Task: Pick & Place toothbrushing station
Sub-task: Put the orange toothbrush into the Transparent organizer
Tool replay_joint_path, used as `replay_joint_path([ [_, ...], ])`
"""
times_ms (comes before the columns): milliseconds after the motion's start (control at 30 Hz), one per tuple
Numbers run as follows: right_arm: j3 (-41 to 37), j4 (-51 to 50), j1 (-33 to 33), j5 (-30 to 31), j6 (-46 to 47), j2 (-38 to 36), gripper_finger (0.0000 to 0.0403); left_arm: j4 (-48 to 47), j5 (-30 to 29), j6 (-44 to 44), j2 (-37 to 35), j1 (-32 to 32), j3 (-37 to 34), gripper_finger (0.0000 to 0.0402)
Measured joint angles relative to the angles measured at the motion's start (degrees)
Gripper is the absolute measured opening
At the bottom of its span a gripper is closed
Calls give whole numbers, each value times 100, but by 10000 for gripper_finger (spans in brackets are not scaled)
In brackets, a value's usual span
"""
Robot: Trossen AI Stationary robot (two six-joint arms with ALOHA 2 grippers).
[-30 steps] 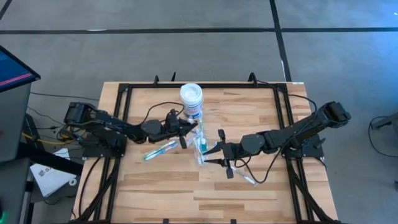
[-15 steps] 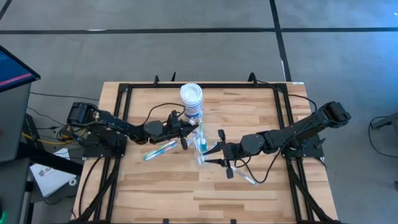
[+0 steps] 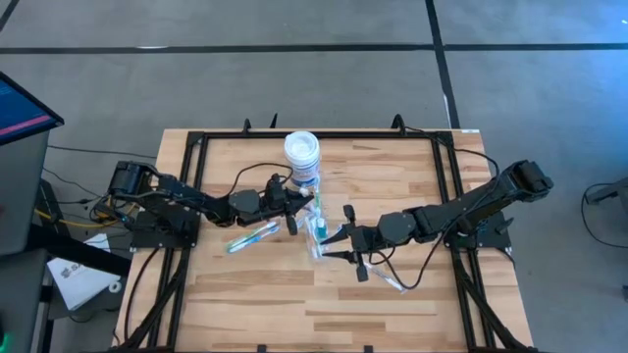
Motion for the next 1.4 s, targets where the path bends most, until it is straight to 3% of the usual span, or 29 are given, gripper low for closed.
replay_joint_path([
  [200,-1,-31,-1,-2,1,41,109,0,143,2,0,0,0,20],
  [1033,0,-19,-1,-2,-1,35,109,69,272,-53,-90,44,-3,128],
  [1400,0,-17,-1,-2,-12,33,109,218,83,-49,-129,87,-2,93],
])
